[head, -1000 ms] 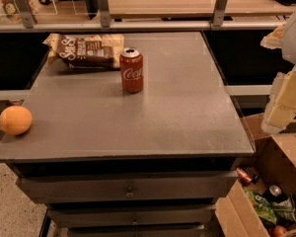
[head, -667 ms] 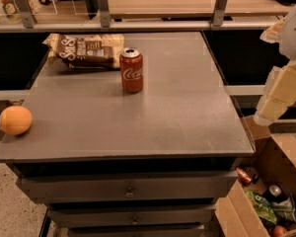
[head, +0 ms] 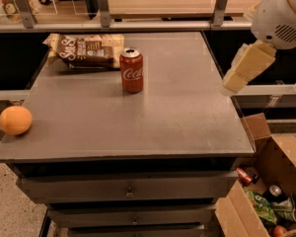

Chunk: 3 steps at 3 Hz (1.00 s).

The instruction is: Move coke can near orange

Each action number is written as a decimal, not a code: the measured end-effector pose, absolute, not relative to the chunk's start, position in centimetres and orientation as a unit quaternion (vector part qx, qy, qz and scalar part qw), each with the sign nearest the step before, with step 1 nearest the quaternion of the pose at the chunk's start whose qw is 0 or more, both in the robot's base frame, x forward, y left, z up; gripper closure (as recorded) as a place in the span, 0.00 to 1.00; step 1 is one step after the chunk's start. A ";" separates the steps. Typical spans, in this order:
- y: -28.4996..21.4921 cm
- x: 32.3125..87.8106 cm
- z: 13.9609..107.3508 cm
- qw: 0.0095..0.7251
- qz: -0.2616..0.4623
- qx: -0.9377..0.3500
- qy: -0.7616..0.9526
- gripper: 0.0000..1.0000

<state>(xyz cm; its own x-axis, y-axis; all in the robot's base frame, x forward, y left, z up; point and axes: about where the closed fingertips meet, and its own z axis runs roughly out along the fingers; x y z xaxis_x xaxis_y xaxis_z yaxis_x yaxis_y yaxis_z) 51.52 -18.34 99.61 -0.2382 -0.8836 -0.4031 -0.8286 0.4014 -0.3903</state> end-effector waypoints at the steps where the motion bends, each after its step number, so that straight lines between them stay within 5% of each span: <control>1: -16.3 54.6 100.0 0.320 -0.030 -0.545 0.774 0.00; 3: -12.1 58.7 99.7 0.365 0.032 -0.558 0.745 0.00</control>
Offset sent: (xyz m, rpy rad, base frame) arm 0.0845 0.0648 0.0047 0.2237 -0.0676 0.1303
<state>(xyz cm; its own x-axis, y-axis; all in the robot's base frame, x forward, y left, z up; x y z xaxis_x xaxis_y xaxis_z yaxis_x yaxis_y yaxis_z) 58.73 -12.13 99.70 -0.1113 -0.8068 -0.5803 -0.8542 0.3761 -0.3591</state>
